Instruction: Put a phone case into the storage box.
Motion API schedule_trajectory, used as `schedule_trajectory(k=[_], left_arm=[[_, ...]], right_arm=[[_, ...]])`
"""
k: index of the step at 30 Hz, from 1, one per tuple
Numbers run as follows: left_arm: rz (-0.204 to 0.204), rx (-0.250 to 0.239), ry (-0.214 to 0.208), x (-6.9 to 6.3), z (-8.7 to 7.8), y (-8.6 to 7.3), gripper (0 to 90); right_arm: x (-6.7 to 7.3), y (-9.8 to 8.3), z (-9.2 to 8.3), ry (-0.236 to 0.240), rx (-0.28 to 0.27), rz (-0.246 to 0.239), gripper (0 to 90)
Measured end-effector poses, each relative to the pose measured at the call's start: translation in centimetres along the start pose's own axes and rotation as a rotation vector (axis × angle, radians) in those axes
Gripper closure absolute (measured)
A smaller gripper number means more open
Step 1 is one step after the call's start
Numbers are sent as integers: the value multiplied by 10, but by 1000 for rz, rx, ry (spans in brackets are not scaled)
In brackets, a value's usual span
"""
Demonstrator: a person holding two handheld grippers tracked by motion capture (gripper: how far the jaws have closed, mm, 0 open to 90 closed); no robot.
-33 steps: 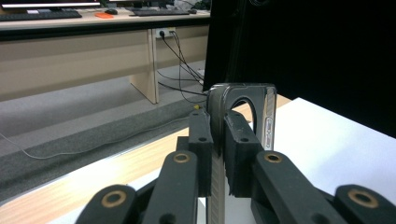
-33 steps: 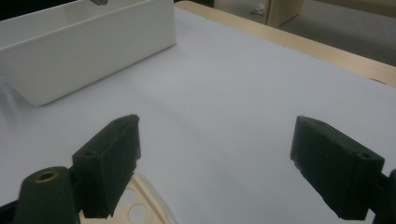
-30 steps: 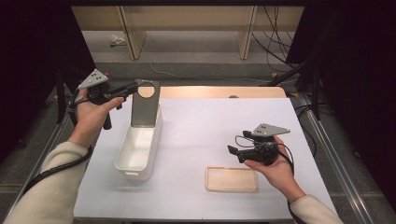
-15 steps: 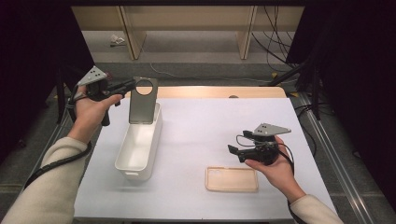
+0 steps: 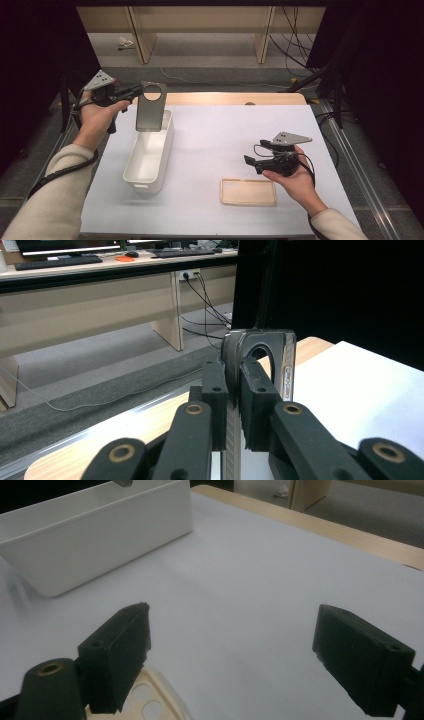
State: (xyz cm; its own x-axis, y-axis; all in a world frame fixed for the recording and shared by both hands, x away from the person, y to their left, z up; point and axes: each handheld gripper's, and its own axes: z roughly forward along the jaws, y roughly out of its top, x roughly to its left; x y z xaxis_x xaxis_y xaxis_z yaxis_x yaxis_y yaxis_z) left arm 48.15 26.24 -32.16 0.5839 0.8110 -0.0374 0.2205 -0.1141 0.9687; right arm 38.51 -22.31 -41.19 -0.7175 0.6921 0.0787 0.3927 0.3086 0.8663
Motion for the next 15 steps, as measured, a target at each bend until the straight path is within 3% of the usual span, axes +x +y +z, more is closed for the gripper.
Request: schedule_trajectory(k=[15], left_arm=[[-5, 2, -3, 6, 12, 0, 822]], right_arm=[[-1, -1, 0, 2, -3, 12, 163]])
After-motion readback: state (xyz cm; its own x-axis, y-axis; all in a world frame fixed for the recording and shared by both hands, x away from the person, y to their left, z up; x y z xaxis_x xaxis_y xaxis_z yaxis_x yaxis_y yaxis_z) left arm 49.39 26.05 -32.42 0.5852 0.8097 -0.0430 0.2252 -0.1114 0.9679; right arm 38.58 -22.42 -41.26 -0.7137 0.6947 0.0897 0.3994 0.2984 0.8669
